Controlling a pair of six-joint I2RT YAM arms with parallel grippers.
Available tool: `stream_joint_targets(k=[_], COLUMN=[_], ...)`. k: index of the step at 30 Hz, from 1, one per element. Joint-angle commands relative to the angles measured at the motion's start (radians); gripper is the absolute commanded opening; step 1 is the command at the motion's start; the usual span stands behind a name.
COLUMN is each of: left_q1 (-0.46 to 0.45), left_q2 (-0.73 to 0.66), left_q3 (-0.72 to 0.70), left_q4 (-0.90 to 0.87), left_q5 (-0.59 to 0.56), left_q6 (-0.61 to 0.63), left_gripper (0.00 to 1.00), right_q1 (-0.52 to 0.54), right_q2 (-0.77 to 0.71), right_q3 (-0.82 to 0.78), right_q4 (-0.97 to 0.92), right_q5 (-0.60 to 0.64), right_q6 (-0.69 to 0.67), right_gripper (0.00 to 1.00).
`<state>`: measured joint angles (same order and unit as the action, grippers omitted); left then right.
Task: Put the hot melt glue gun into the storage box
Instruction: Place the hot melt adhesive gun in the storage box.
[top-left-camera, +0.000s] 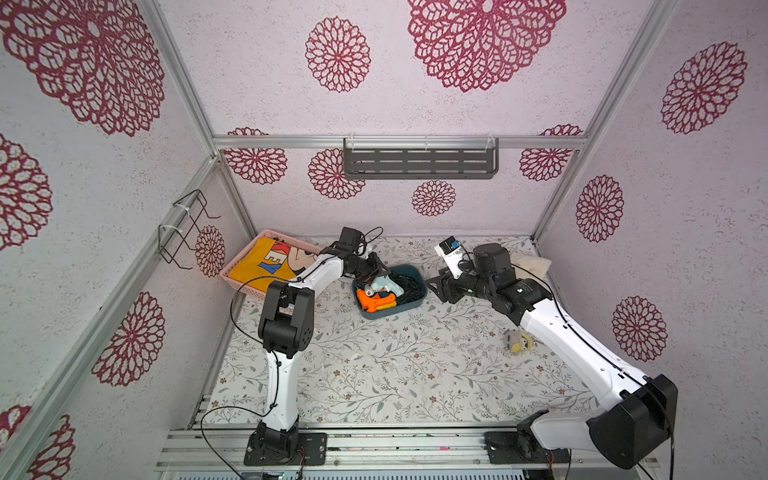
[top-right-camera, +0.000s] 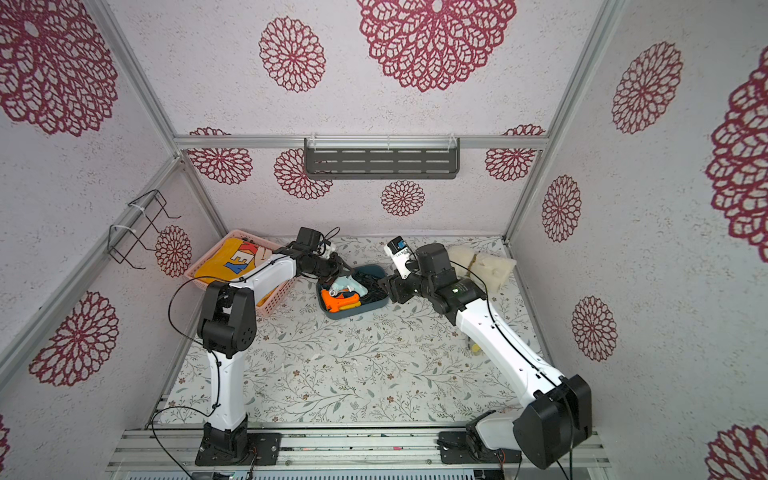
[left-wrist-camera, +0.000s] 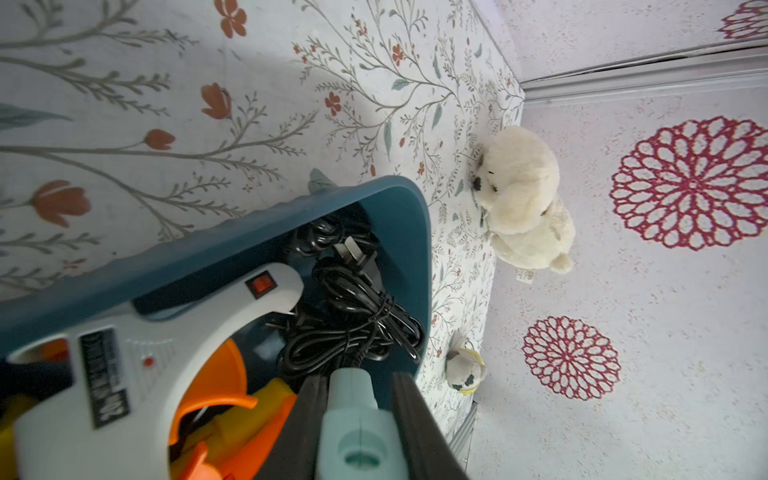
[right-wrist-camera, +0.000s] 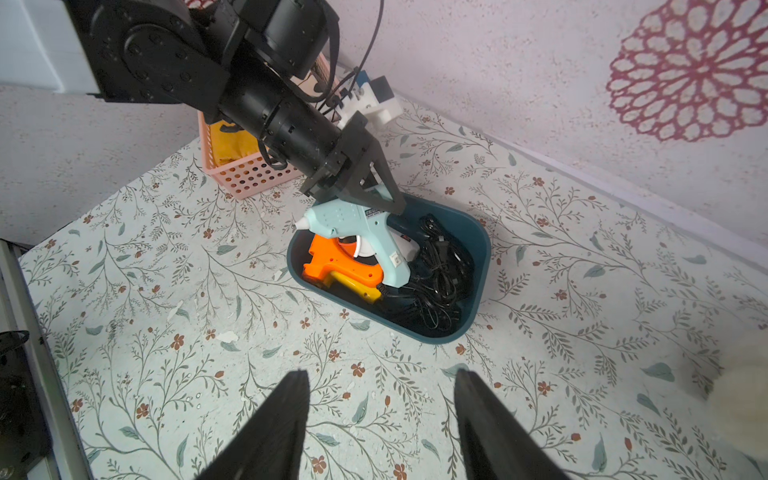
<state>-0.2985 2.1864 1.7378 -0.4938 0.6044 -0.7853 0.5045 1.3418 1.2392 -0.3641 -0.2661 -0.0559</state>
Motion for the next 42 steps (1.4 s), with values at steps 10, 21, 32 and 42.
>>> stream_joint_targets(k=[10,21,32,42], left_q1=[0.004,0.004,-0.001,-0.020], left_q2=[0.016,-0.023,-0.130,-0.198], left_q3=[-0.062,-0.045,0.029,-0.052], left_q4=[-0.094,-0.144,-0.286,-0.321], left_q5=[-0.138,-0.182,-0.288,-0.276], left_q6=[0.067,0.095,0.152,0.119], left_gripper=[0.32,0.59,0.80,0.44], right_q1=[-0.006,-0.008,-0.014,-0.020], right_q2=[0.018,0.038,0.051,0.054], right_q3=[0.025,0.034,0.034,0.025], right_q4=[0.021,0.017,0.024,0.029], right_q5=[-0.028,-0.038,-0.045,-0.050], right_q6=[0.024,0.013,0.010,0.014], right_gripper=[0.62,0.62,0.63,0.63])
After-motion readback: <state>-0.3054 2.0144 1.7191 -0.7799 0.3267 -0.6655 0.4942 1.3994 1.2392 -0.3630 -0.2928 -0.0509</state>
